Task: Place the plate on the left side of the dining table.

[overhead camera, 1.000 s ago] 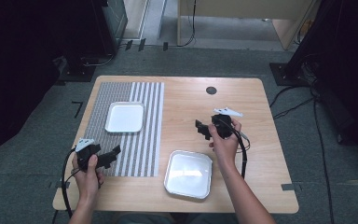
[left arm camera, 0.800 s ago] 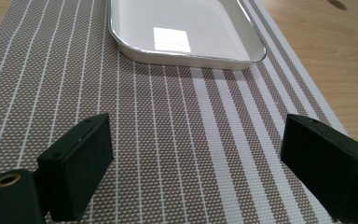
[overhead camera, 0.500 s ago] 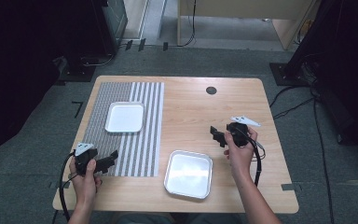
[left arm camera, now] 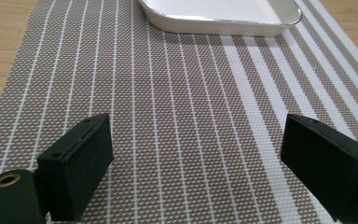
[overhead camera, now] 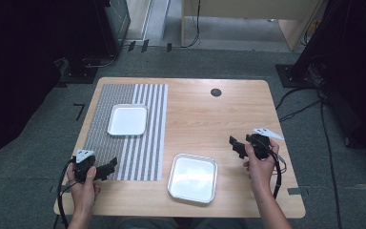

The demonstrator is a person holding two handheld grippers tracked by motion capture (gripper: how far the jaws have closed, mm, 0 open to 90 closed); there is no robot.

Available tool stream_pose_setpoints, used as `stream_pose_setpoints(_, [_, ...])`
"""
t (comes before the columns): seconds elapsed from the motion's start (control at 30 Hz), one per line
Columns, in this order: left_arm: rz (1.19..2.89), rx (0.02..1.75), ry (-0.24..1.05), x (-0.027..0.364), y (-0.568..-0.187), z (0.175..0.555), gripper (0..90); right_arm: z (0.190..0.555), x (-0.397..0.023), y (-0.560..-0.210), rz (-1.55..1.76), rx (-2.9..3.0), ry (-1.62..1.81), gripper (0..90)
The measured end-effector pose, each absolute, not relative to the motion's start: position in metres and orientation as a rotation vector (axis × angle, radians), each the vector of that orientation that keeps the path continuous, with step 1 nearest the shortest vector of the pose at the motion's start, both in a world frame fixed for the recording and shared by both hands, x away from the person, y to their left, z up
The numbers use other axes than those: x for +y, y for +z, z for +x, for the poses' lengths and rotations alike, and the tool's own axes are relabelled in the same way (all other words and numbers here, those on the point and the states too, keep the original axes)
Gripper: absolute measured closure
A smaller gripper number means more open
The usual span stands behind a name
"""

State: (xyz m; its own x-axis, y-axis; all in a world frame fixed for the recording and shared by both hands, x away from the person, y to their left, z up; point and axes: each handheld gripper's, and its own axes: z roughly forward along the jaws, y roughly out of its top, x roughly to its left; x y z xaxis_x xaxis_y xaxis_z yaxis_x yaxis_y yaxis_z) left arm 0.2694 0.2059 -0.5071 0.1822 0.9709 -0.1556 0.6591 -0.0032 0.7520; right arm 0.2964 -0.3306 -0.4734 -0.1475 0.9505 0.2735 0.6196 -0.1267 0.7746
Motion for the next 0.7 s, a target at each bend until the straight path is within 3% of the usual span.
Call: stream_pose_setpoints(0.7, [1.821,1.562,0.576,0.22,-0.513,0.256,9.2,0.256,-0.372,-0.486,1.775,1.736,1.108,25.7])
